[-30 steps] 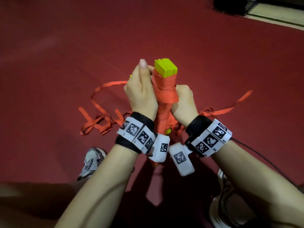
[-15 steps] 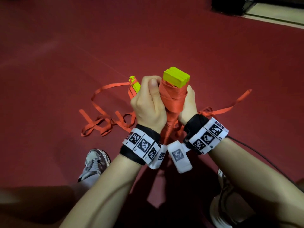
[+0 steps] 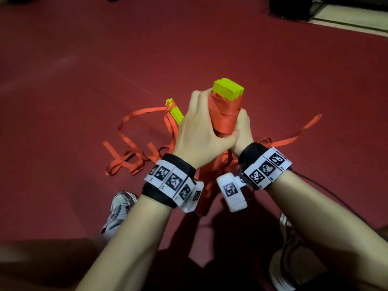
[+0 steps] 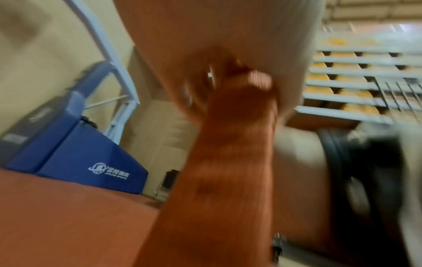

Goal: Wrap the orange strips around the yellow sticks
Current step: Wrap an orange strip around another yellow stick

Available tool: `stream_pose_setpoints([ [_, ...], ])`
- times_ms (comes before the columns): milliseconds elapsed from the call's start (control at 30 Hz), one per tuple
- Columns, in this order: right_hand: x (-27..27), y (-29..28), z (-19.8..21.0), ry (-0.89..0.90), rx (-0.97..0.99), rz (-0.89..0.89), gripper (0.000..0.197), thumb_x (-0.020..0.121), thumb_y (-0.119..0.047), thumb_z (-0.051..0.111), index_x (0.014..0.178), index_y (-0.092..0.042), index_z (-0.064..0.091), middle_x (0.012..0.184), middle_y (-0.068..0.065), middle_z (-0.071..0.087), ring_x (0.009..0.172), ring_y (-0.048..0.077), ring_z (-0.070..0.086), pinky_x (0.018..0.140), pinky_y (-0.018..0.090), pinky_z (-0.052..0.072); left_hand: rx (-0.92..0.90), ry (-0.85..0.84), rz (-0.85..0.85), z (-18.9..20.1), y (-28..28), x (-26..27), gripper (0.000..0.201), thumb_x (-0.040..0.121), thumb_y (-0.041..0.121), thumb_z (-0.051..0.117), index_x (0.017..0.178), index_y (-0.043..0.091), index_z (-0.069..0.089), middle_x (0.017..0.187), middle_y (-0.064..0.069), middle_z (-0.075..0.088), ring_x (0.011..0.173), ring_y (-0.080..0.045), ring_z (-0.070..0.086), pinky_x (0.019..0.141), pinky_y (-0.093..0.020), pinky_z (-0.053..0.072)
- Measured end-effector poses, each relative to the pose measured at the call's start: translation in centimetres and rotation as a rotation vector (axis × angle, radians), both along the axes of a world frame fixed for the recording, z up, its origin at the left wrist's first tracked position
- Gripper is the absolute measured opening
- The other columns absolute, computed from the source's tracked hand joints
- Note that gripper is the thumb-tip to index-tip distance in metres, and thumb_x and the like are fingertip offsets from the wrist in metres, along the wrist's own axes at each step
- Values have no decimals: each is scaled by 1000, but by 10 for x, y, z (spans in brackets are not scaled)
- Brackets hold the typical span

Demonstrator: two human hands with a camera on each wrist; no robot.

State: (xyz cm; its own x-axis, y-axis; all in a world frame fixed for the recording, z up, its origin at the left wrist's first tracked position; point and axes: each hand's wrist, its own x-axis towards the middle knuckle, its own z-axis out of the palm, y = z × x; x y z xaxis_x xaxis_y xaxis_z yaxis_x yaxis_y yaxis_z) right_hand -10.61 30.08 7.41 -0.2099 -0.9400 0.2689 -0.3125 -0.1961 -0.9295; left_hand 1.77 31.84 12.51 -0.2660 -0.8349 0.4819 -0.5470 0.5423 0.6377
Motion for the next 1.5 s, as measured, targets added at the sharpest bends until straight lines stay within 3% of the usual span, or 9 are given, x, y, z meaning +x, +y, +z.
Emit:
stream_pose_setpoints([
  [167, -19, -11, 8, -49, 45, 103, 30, 54, 5, 42, 59, -11, 67, 51, 10, 63, 50, 12, 55, 52, 31, 49, 298, 261, -202, 1, -20, 24, 82, 64, 22, 85, 136, 30, 47, 123, -4, 65, 108, -19, 67, 92, -38, 56],
  [367, -28, 2, 45, 50, -15, 338, 22, 69, 14, 47, 66, 3, 66, 40, -2, 52, 35, 6, 45, 46, 14, 33, 278, 434, -51, -11, -43, 48, 46, 68, 8, 69, 112, 1, 62, 105, -19, 73, 95, -28, 70, 91, -55, 54],
  [533, -25, 2, 45, 141, -74, 371, 16, 93, -17, 68, 78, -12, 72, 47, 3, 54, 38, 13, 51, 47, 23, 39, 412, 625, -171, -15, -45, 54, 39, 66, -2, 67, 105, 1, 68, 109, -35, 67, 97, -31, 64, 90, -51, 52],
  [667, -26, -3, 46, 204, -37, 327, 16, 93, -18, 70, 80, -8, 71, 47, -1, 55, 38, 16, 51, 47, 26, 40, 516, 779, -258, -16, -38, 50, 30, 58, 1, 61, 84, 11, 70, 78, -7, 64, 77, -20, 56, 74, -32, 46],
  [867, -23, -1, 42, 244, -51, 327, 15, 92, -24, 67, 88, -10, 67, 56, 5, 58, 42, 22, 53, 44, 33, 45, 625, 812, -247, -20, -37, 42, 44, 61, 5, 47, 97, 7, 73, 89, -13, 66, 82, -22, 58, 72, -31, 45],
  [1033, -8, 4, 40, 378, -135, 288, 23, 92, -32, 65, 87, -9, 65, 72, 7, 67, 64, 27, 60, 64, 39, 50, 656, 1012, -179, -23, -39, 33, 41, 65, 10, 40, 98, 4, 64, 91, -16, 65, 90, -29, 57, 81, -33, 49],
  [1267, 13, 15, 37, 359, -199, 127, 28, 91, -32, 67, 74, -13, 56, 59, 1, 56, 57, 23, 45, 60, 39, 43, 342, 833, 92, -41, -25, 12, 29, 99, 41, 40, 88, 25, 62, 83, 3, 66, 85, -24, 62, 90, -61, 51],
  [1433, 13, 15, 38, 353, -147, 136, 20, 91, -25, 61, 75, -15, 52, 54, 0, 58, 53, 24, 57, 61, 43, 50, 360, 670, -50, -42, -24, 19, 41, 93, 62, 57, 105, 23, 67, 108, -24, 64, 104, -41, 62, 99, -64, 45],
  [1500, 8, 16, 41, 294, -101, 222, 15, 93, -13, 58, 78, -10, 54, 54, 0, 62, 50, 15, 59, 59, 36, 48, 383, 663, -83, -38, -26, 23, 36, 88, 57, 69, 102, 24, 70, 101, -32, 64, 89, -36, 63, 88, -59, 51],
])
